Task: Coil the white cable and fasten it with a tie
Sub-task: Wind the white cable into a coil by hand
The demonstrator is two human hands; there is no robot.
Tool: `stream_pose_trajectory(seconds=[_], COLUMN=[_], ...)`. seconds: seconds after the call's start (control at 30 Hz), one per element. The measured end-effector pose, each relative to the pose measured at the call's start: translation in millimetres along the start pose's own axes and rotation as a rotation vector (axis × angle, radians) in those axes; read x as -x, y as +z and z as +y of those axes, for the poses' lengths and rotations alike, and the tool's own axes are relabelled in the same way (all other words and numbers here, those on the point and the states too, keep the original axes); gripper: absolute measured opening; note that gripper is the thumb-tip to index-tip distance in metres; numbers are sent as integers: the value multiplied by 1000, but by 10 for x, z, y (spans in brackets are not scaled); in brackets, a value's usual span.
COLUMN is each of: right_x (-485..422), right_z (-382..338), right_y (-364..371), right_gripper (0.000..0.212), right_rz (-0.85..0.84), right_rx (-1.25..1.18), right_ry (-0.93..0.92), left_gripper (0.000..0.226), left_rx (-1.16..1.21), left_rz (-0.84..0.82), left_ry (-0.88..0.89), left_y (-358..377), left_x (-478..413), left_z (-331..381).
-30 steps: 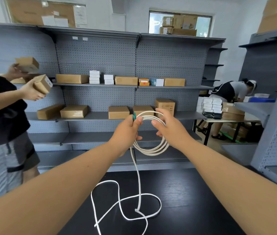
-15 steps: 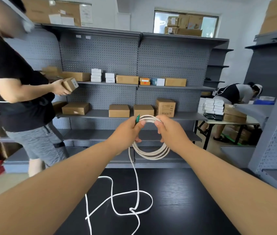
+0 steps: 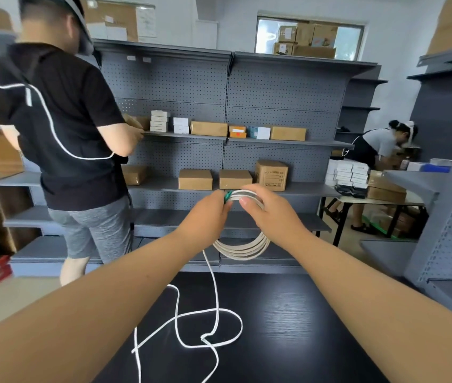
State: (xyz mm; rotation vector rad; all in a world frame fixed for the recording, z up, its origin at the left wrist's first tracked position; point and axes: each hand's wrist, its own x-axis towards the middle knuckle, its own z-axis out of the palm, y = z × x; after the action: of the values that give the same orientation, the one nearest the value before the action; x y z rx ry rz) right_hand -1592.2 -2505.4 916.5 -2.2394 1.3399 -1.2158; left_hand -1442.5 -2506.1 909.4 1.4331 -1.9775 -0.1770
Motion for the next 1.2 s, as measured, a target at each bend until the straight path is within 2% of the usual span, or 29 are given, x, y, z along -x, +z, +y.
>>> stream_pose_trajectory(seconds=[0.13,0.23,0.37,0.47,0.67,0.77,0.97,1.07,1.2], right_x=[-59,-93,-111,-123,-160,-194,-274,-329,-330], right_z=[-12,-41,-156,-222,-314,-342,-339,-289,-244], right_y=[50,101,193,277,385,436,437,434,449], right_gripper=[31,35,44,54,44,39,36,37,36], right_rz=[25,27,-58,-94,-101,-83,3,71,150], right_rx=[137,246,80,67,-36,-73,-111,-229,-421], right_ry=[75,58,123,167,228,265,282,350,396], left_gripper=[22,22,24,23,18,24,18,20,25], left_rx=[-20,-56,-95,-100,-106,-45,72,168,360], left_rz=[-6,-25,-65,-86,-108,-117,-196,-205,-71], left_ry=[-19,-17,-23,-20,10,4,-28,-70,-104], left_y=[-22,-55,-91,-125,-200,-250,-295,-294,-260], left_x=[6,23,33,19,-14,-21,-22,-12,-1], left_z=[-1,-30,-110,-162,-281,-362,-566,-643,-600])
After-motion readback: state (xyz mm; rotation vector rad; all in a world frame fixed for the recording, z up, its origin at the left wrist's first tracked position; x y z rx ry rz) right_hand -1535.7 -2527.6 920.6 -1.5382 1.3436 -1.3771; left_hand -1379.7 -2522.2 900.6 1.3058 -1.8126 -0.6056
